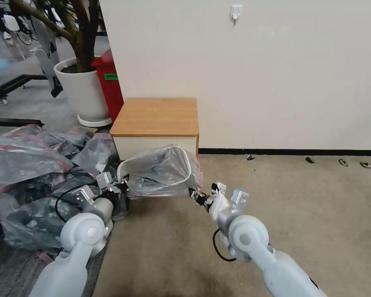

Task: Pick up the garbage bag from the table and place it over the trash can.

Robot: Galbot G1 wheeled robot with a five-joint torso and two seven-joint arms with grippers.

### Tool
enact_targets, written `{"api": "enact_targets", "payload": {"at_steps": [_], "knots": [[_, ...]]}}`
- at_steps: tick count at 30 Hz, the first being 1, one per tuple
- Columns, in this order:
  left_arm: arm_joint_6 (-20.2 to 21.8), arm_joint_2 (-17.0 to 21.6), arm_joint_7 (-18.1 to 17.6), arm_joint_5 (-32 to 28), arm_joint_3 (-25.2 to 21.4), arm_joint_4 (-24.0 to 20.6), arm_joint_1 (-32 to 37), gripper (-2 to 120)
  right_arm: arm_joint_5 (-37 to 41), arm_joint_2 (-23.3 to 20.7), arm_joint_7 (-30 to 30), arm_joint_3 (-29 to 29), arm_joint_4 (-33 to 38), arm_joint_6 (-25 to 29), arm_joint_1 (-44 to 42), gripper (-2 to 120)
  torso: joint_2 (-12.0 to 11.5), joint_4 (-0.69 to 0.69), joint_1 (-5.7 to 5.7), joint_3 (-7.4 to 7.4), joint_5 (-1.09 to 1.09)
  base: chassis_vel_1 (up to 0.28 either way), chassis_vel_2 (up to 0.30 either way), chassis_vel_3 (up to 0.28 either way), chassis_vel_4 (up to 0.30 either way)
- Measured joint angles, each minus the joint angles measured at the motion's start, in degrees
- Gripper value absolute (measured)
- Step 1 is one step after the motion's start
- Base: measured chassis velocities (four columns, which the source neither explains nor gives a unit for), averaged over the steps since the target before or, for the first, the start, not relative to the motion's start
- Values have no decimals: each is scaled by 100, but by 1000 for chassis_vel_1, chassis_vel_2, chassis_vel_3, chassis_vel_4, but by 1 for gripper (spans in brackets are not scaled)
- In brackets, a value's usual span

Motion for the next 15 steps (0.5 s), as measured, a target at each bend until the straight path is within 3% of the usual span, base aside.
{"api": "enact_targets", "payload": {"at_steps": [2, 7, 10, 15], "knots": [[-75, 15, 1, -1, -1, 68, -34, 3, -177, -30, -18, -14, 53, 46, -36, 69, 0, 0, 0, 0, 0, 0, 0, 0, 0], [-105, 21, 2, 3, 6, 120, -49, 3, -364, -79, -98, -21, 132, 152, -64, 83, 0, 0, 0, 0, 0, 0, 0, 0, 0], [-107, 13, 12, 8, 23, 155, -54, 3, -360, -105, -164, 15, 210, 225, -64, 97, 0, 0, 0, 0, 0, 0, 0, 0, 0], [-107, 49, 27, 9, 26, 202, -78, 3, -343, -193, -309, 65, 289, 308, -92, 100, 0, 0, 0, 0, 0, 0, 0, 0, 0]]}}
